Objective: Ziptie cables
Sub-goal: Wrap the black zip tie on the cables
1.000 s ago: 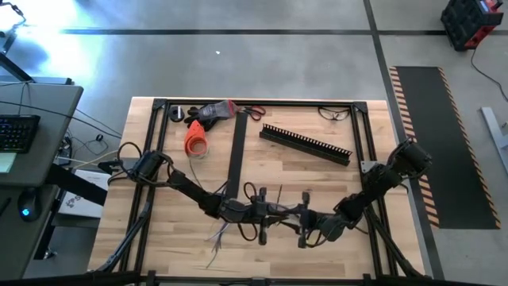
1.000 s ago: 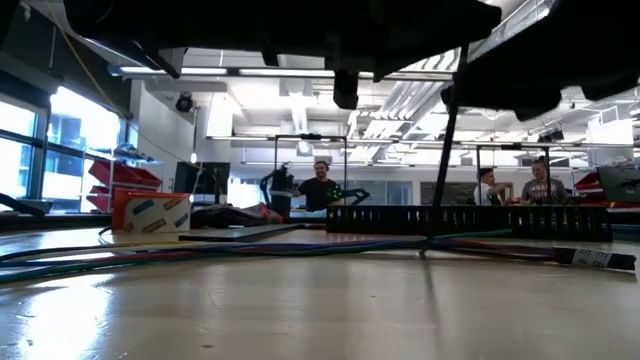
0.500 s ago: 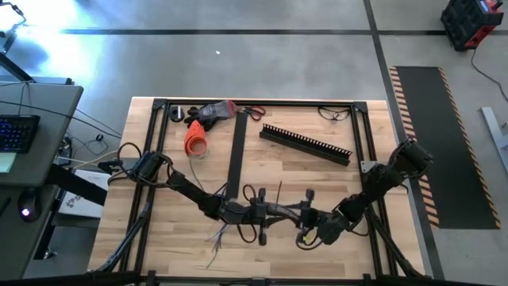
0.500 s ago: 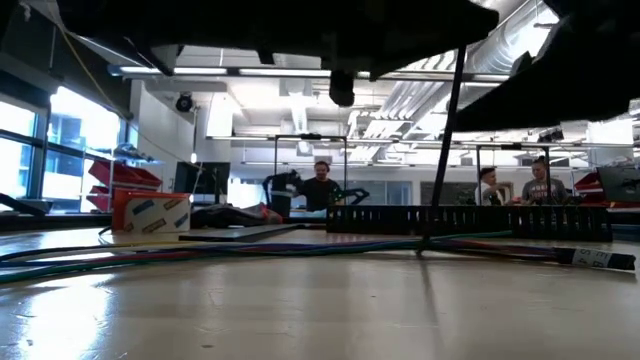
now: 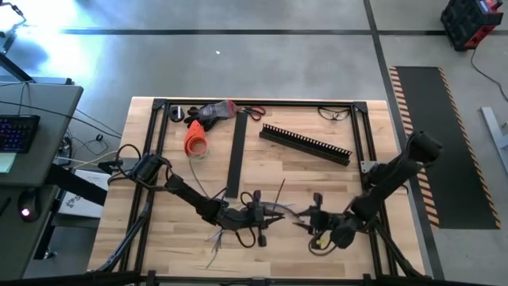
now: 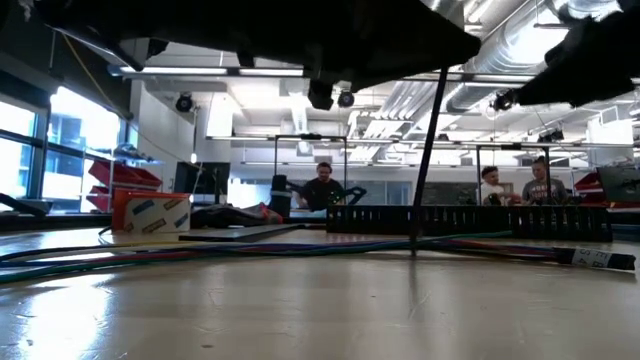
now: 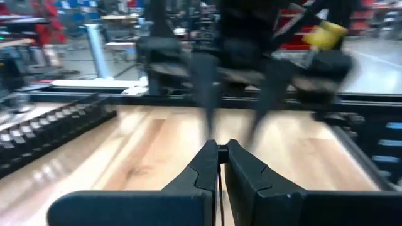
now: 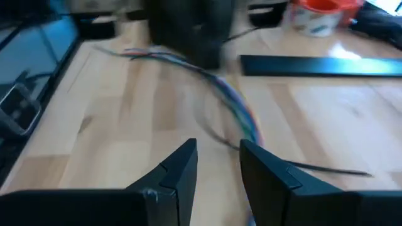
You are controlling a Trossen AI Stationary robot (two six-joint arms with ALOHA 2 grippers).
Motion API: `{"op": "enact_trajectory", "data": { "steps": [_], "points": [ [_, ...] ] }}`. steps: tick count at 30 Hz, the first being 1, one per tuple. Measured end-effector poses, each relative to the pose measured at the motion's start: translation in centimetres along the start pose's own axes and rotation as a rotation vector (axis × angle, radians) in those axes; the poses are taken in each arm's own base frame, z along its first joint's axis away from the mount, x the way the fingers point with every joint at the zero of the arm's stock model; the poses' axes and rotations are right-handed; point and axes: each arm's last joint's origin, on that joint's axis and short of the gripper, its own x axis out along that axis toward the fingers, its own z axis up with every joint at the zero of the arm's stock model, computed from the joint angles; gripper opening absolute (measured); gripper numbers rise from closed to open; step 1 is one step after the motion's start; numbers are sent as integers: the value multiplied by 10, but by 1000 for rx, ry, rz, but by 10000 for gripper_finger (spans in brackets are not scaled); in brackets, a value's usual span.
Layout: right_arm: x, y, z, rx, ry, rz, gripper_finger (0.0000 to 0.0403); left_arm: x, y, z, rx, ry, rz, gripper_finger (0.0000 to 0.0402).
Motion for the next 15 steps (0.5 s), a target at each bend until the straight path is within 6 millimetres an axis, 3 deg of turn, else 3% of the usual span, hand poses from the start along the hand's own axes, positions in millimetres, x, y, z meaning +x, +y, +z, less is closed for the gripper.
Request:
{"op": "enact_trajectory", "data": {
  "steps": [7,15],
  "points": [
    [34,16,-20,17,-101,-28,104,0,0,0,-1,-5,14,1],
    [56,6,-11,25,-165,-15,104,0,0,1,-3,-6,13,1]
  ]
}}
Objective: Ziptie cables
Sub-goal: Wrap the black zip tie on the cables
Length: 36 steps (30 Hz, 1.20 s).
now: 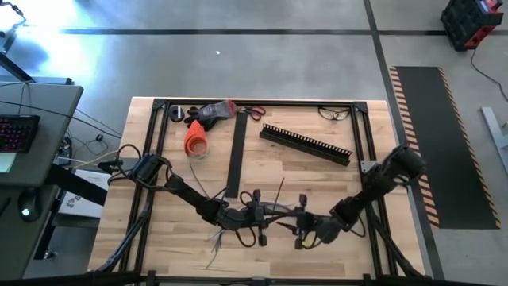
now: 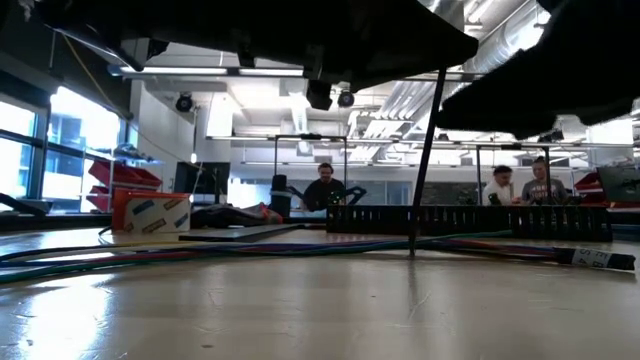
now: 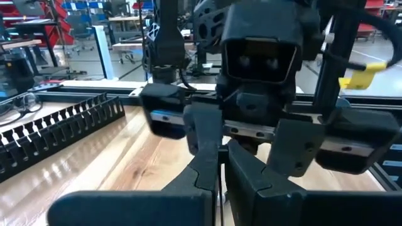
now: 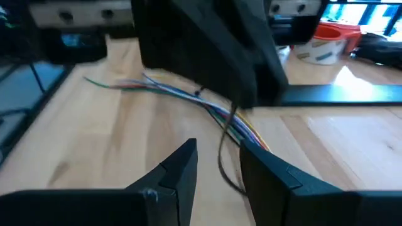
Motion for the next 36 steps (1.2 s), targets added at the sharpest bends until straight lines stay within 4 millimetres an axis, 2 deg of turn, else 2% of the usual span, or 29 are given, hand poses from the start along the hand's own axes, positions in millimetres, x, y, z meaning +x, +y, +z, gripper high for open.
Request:
{"op": "enact_trajectory", "data": {
  "steps": [4,9,12,16,21,28,34,36],
  "points": [
    [9,-6,6,50,-1,72,104,0,0,1,-4,-6,0,1],
    [13,-13,6,75,4,27,97,0,0,1,-4,-5,-2,1],
    [13,-13,6,75,5,19,70,-1,-2,1,-3,-5,-5,1],
    [13,-13,4,81,27,35,10,-5,-6,1,3,-12,41,1],
    [13,-13,4,81,25,30,1,-8,-10,1,15,-19,57,8],
    [13,-13,4,82,25,31,0,-8,-10,1,4,-17,38,56],
    [13,-13,4,81,21,18,0,-9,-10,1,10,-14,41,58],
    [13,-13,4,81,21,18,0,-12,-12,6,55,-8,51,60]
  ]
}}
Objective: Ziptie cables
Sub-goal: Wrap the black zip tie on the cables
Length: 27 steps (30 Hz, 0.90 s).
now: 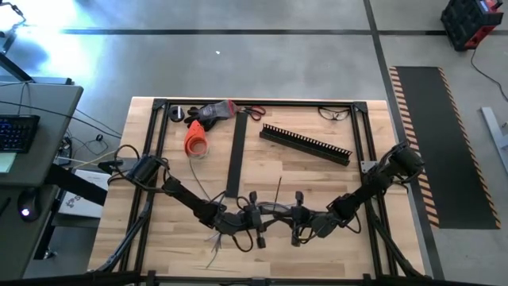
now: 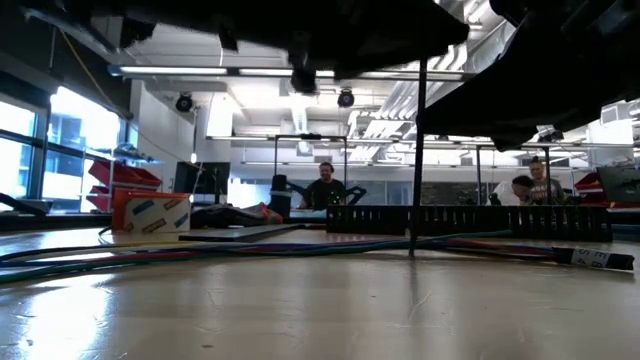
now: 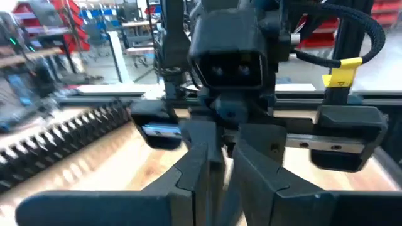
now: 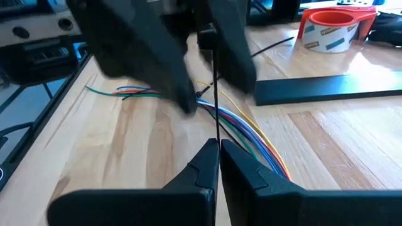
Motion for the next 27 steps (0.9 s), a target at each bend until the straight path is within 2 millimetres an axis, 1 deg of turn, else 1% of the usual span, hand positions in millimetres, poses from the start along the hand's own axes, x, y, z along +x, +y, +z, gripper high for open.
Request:
{"op": "enact_trajectory", "data": {
  "steps": [4,6,7,11,14,19,22,27],
  "points": [
    [0,0,0,0,0,0,0,-14,3,33,65,19,7,78],
    [0,0,0,-1,-1,0,0,-20,5,42,85,74,-15,91],
    [0,0,0,-3,-1,1,0,-23,6,43,94,111,-36,97],
    [0,0,0,-8,1,6,0,-21,7,30,101,196,-85,115],
    [-1,2,1,-13,-7,15,0,-18,4,17,105,202,-81,119],
    [-2,3,1,-12,-14,29,0,-9,2,3,64,170,-66,119],
    [-1,3,2,-11,-12,36,0,-7,2,1,74,145,-30,109],
    [-1,3,2,-10,-10,43,0,-9,0,3,77,135,-28,69]
  ]
}}
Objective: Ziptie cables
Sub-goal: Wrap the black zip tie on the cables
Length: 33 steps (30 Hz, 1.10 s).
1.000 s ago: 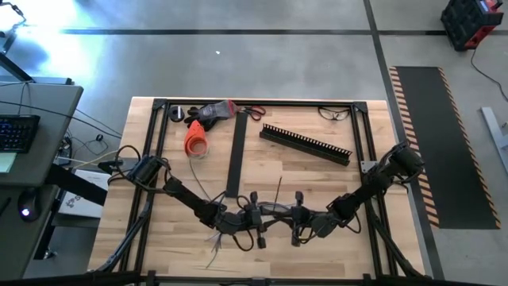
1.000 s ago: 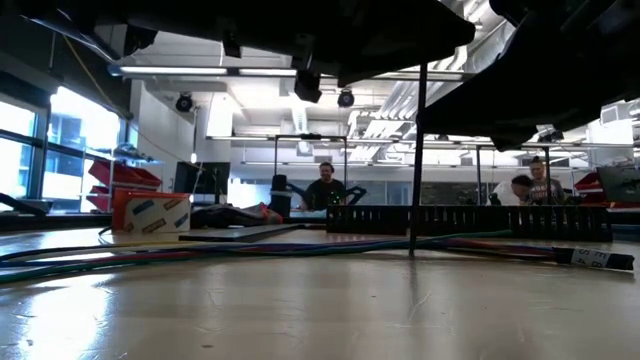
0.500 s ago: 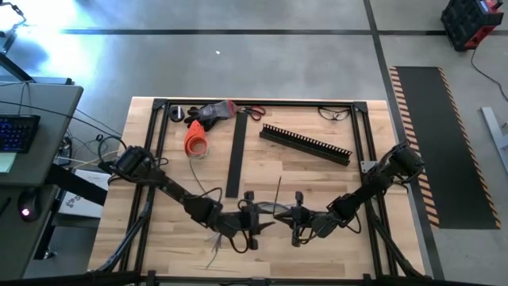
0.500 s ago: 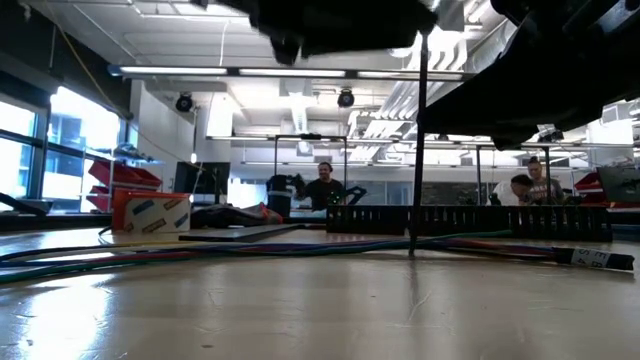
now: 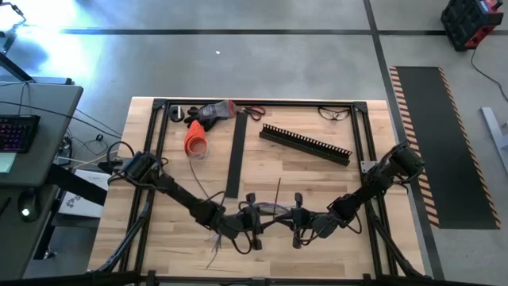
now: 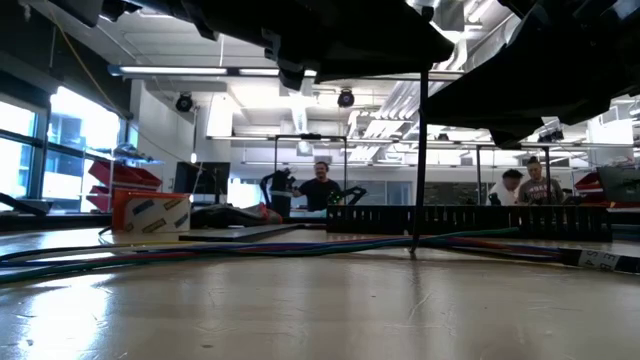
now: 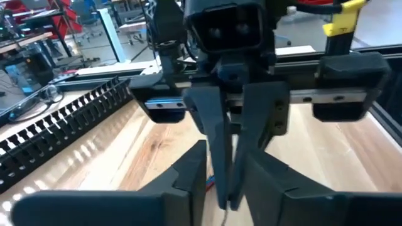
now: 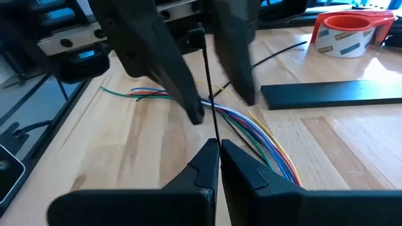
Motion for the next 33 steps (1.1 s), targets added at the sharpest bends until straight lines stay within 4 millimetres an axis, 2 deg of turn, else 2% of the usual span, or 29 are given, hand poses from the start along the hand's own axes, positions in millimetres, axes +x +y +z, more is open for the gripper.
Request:
{"op": "enact_trajectory", "data": {
  "steps": [5,7,28,30,33],
  "points": [
    [0,0,0,0,1,3,0,-1,-2,0,1,-1,-6,13],
    [0,0,0,3,3,10,0,-2,-3,1,4,-8,-5,4],
    [0,1,0,6,11,30,2,-5,-8,4,-12,-42,-50,0],
    [0,2,0,5,18,54,12,-5,-8,4,-16,-39,-59,0],
    [-3,4,1,-4,32,91,48,-5,-8,4,-25,-33,-77,0]
  ]
}}
